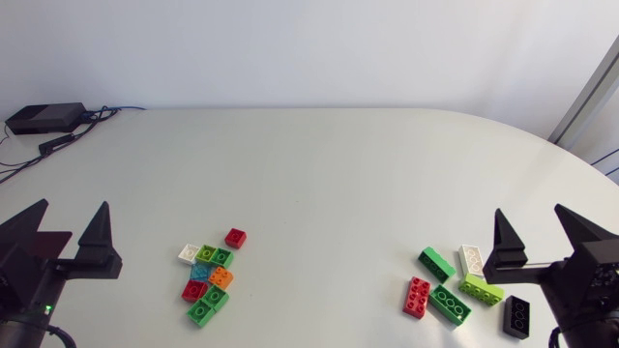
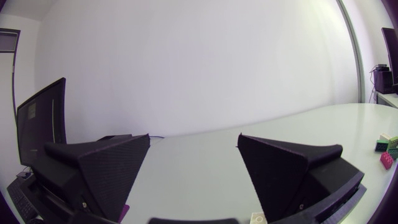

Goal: Sort duplo bricks by size, large to the right and small to the left

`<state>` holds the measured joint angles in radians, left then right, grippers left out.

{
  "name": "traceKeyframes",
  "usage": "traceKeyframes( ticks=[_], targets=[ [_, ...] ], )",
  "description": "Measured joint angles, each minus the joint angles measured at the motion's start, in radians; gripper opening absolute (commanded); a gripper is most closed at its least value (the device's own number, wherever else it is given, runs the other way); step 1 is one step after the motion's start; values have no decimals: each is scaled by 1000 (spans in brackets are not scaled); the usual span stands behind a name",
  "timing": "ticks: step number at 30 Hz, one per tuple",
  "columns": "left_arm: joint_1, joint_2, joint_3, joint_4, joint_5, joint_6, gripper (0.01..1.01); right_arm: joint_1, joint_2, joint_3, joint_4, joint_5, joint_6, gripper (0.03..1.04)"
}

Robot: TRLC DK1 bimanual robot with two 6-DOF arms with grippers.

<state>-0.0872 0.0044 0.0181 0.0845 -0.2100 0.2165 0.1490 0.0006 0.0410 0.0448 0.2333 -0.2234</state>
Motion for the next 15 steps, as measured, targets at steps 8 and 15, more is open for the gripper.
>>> traceKeyframes(
  ticks=[8,15],
  targets=[
    [4,0,0,-48,32,44,985,-137,0,-5,-26,-274,114,997],
    [35,2,0,-67,64,53,985,-143,0,-5,-24,-280,139,997]
  ],
)
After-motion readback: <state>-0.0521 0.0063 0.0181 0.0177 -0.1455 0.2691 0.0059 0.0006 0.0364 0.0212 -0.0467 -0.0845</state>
